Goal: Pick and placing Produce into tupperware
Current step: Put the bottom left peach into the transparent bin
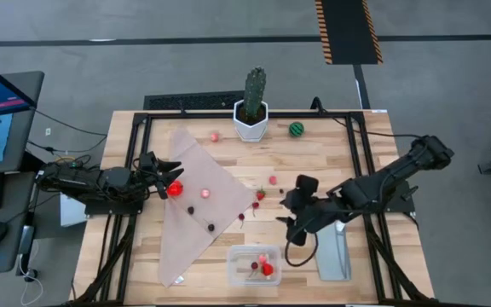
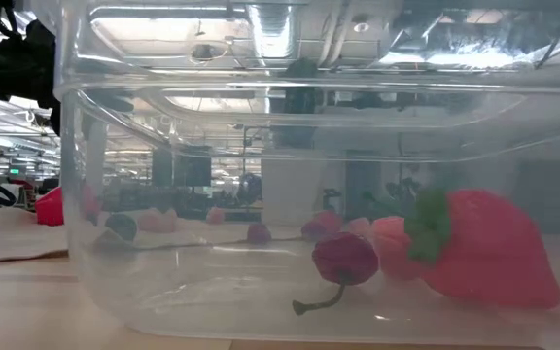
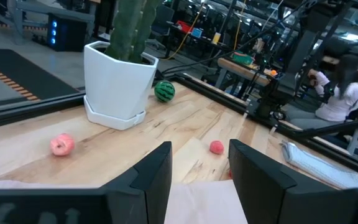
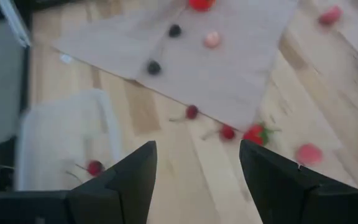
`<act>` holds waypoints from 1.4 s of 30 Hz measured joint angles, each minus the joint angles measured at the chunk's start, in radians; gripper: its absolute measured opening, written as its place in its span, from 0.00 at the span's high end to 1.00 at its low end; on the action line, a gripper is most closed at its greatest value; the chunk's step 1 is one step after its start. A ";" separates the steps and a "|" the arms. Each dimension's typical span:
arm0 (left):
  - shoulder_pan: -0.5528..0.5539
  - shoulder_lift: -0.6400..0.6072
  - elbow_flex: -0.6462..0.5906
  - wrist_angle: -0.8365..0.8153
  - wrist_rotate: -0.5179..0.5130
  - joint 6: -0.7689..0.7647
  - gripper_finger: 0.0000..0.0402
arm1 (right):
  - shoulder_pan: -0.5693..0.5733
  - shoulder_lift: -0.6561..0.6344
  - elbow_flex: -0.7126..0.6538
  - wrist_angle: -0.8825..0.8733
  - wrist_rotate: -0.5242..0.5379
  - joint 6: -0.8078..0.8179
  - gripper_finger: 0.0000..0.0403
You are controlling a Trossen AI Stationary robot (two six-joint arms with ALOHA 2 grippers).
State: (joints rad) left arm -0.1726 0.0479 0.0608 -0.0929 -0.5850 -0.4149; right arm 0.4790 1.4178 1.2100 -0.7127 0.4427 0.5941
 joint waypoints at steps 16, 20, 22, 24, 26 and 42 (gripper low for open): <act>0.000 0.000 -0.005 0.056 -0.002 0.031 0.63 | -0.305 -0.025 -0.190 0.228 -0.356 -0.181 0.37; 0.000 0.000 -0.005 0.058 -0.003 0.054 0.63 | -0.359 -0.085 -0.231 0.285 -0.401 -0.268 0.37; 0.000 0.000 -0.005 0.056 -0.002 0.054 0.63 | -0.386 -0.128 -0.260 0.279 -0.387 -0.282 0.37; 0.000 0.000 -0.005 0.055 0.001 0.054 0.63 | -0.411 -0.181 -0.301 0.314 -0.388 -0.288 0.37; 0.000 0.000 -0.005 0.053 0.002 0.054 0.63 | -0.430 -0.246 -0.366 0.391 -0.408 -0.315 0.37; 0.000 0.000 -0.001 0.108 -0.052 0.147 0.63 | -0.547 -0.524 -0.676 0.489 -0.169 -0.155 0.37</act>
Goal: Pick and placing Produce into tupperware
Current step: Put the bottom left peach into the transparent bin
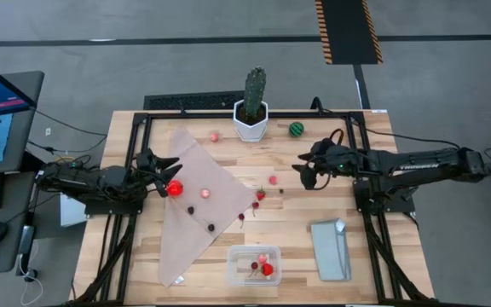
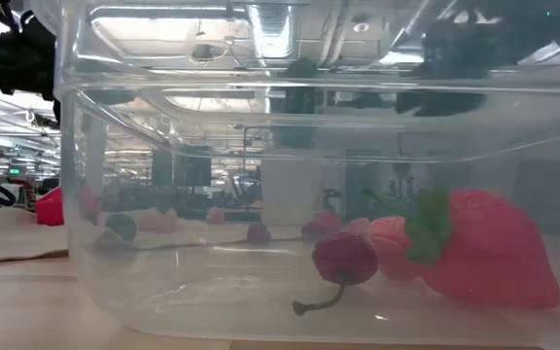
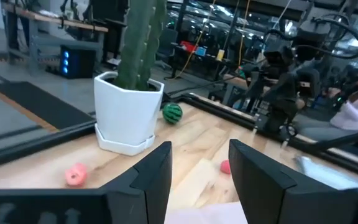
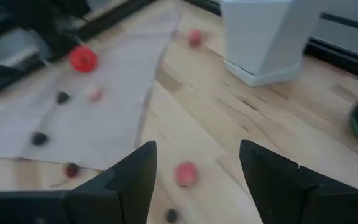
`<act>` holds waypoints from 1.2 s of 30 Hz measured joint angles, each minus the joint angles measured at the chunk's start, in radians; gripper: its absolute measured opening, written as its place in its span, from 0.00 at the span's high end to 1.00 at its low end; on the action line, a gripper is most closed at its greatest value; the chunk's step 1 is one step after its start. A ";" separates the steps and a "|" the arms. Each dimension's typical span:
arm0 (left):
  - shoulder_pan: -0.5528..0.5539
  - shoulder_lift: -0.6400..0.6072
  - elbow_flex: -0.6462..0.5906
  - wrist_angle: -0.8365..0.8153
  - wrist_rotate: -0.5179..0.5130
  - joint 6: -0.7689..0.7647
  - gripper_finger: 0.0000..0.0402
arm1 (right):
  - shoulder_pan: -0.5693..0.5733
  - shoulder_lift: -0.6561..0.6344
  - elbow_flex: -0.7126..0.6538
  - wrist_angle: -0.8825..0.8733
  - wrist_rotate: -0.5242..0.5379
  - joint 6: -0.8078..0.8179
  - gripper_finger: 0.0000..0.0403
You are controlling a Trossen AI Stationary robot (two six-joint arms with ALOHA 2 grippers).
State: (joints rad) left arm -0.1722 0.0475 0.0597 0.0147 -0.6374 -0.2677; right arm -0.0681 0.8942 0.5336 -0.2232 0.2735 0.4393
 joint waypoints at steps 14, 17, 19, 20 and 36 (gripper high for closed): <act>0.000 0.017 0.014 -0.034 0.186 -0.128 0.63 | -0.014 0.142 0.000 0.024 0.017 -0.074 0.37; 0.000 0.050 0.014 -0.050 0.178 -0.179 0.63 | -0.020 0.152 0.000 0.005 0.017 -0.074 0.37; 0.000 0.079 0.014 -0.062 0.177 -0.193 0.63 | -0.019 0.156 -0.001 -0.018 0.016 -0.074 0.37; 0.000 0.097 0.014 -0.063 0.177 -0.201 0.63 | -0.019 0.156 -0.001 -0.018 0.016 -0.074 0.37; 0.000 0.557 0.271 -0.150 0.274 -0.107 0.63 | 0.035 0.100 -0.090 0.264 -0.250 -0.202 0.37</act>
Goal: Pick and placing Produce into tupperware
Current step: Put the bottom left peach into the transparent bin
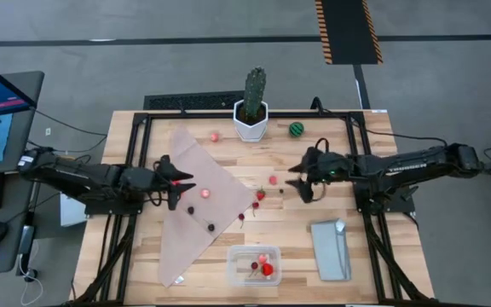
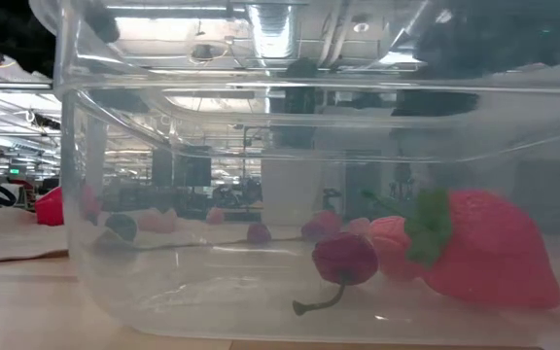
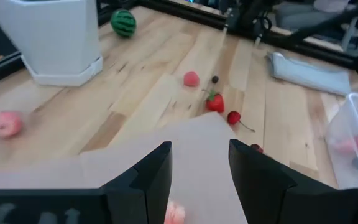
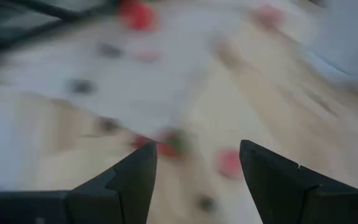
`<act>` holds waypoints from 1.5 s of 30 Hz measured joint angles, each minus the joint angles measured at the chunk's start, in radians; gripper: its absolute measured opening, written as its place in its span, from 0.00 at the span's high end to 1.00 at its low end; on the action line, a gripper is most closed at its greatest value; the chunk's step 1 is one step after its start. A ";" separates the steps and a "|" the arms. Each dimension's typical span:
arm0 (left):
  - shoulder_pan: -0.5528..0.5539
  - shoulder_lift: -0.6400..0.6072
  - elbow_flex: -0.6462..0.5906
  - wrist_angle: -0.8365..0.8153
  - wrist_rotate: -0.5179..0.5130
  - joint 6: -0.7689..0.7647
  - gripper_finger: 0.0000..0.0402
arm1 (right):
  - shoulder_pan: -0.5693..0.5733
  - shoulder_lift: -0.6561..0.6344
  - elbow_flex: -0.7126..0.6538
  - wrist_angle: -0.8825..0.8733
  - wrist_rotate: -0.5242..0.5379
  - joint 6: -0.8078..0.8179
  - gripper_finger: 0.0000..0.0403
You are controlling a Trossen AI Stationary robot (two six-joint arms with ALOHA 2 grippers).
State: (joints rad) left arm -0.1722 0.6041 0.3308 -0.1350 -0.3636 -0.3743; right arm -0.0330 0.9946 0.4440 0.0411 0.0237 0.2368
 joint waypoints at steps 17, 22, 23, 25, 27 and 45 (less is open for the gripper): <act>0.033 0.216 0.034 -0.057 0.015 -0.052 0.63 | 0.113 -0.829 -0.414 0.108 -0.077 -0.077 0.37; 0.073 0.311 0.034 -0.051 0.038 -0.093 0.63 | 0.118 -0.947 -0.422 -0.002 -0.075 -0.054 0.37; 0.079 0.333 0.034 -0.054 0.038 -0.093 0.63 | 0.117 -0.958 -0.422 -0.021 -0.075 -0.053 0.37; 0.089 0.379 0.034 -0.048 0.050 -0.105 0.63 | 0.116 -0.972 -0.422 -0.060 -0.075 -0.035 0.37; 0.097 0.419 0.035 -0.020 0.071 -0.107 0.63 | 0.116 -0.975 -0.422 -0.063 -0.075 -0.019 0.37; 0.107 0.804 0.258 -0.133 0.091 -0.122 0.59 | 0.197 -0.975 -0.422 -0.064 -0.075 -0.008 0.37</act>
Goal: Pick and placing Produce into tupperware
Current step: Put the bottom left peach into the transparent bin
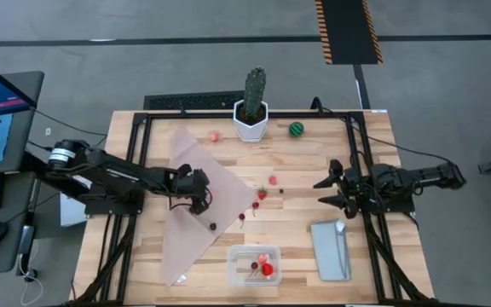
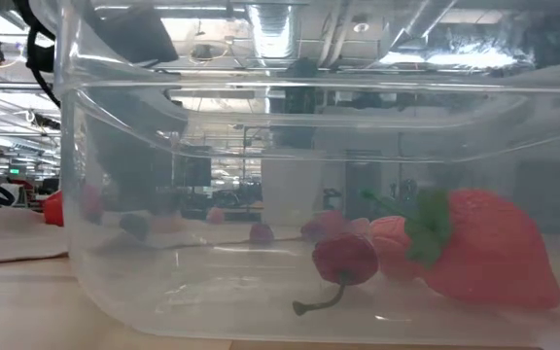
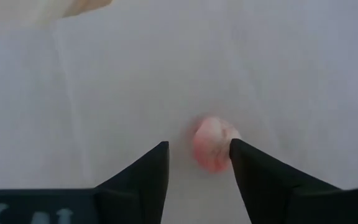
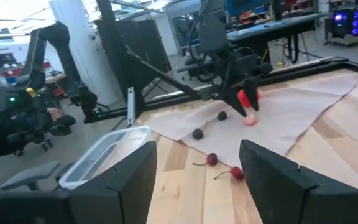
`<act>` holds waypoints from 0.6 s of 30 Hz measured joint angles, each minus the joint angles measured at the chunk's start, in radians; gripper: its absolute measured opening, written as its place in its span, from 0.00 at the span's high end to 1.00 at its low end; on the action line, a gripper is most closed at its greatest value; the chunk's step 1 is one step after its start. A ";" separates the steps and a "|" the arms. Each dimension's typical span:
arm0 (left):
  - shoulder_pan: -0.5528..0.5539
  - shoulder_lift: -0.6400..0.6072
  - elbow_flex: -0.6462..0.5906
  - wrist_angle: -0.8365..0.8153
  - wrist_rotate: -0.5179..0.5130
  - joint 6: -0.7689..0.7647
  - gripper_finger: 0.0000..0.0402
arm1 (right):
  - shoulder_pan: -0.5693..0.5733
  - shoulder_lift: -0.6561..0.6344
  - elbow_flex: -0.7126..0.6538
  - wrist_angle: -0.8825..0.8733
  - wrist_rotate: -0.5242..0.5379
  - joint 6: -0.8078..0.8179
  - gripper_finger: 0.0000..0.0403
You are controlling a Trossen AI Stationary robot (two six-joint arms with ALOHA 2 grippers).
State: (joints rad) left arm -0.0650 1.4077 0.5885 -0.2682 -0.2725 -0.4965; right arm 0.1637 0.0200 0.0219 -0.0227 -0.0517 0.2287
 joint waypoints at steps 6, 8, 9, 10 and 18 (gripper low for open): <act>0.000 0.041 0.022 -0.009 0.065 0.032 0.55 | 0.041 0.000 0.000 0.000 0.000 0.007 0.37; 0.000 0.038 0.026 0.003 0.075 0.032 0.54 | 0.052 0.000 0.000 0.000 0.000 0.007 0.37; 0.001 0.039 0.025 -0.006 0.071 0.032 0.54 | 0.056 0.000 0.000 0.000 0.000 0.008 0.37; 0.001 0.040 0.024 -0.014 0.065 0.032 0.54 | 0.060 0.000 0.000 0.000 0.000 0.008 0.37; 0.005 0.039 0.024 -0.006 0.023 0.065 0.54 | 0.087 0.000 0.000 -0.002 0.024 0.010 0.37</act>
State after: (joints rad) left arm -0.0600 1.4471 0.6125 -0.2741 -0.2492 -0.4317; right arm 0.2503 0.0200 0.0219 -0.0248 -0.0281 0.2382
